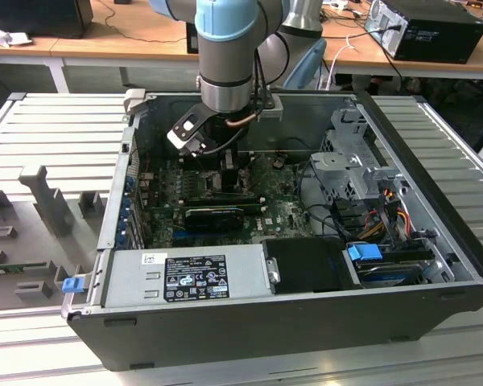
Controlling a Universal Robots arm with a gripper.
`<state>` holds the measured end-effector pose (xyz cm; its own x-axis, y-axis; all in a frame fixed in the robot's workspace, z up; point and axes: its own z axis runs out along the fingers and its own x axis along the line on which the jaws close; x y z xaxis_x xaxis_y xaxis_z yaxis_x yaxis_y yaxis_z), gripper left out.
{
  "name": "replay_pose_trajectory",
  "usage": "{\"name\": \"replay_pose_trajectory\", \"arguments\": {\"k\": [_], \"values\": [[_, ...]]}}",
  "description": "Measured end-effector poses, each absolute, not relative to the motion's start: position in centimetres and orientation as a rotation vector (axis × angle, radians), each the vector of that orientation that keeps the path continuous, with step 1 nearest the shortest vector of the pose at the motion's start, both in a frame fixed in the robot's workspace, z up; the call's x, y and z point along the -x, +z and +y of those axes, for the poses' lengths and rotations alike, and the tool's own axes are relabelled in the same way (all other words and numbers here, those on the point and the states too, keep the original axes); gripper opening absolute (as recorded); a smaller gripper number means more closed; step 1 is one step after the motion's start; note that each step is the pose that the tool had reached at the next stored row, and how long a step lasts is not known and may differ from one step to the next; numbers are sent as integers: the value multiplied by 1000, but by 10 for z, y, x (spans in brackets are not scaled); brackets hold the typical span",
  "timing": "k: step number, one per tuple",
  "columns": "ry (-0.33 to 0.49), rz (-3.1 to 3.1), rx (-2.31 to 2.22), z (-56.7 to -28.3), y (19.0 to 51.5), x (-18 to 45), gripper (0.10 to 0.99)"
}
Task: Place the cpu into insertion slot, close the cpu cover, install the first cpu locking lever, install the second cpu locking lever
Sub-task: 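Place the cpu into insertion slot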
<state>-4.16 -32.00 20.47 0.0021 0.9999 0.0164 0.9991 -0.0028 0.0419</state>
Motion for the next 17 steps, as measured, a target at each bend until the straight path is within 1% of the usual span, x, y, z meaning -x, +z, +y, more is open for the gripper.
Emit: {"name": "replay_pose_trajectory", "arguments": {"k": [12,13,14,17], "values": [[56,2208,-2214,-320,198,40,529],[58,2208,-2214,-320,198,40,541],[57,2208,-2214,-320,198,40,604],[57,2208,-2214,-320,201,40,604]]}}
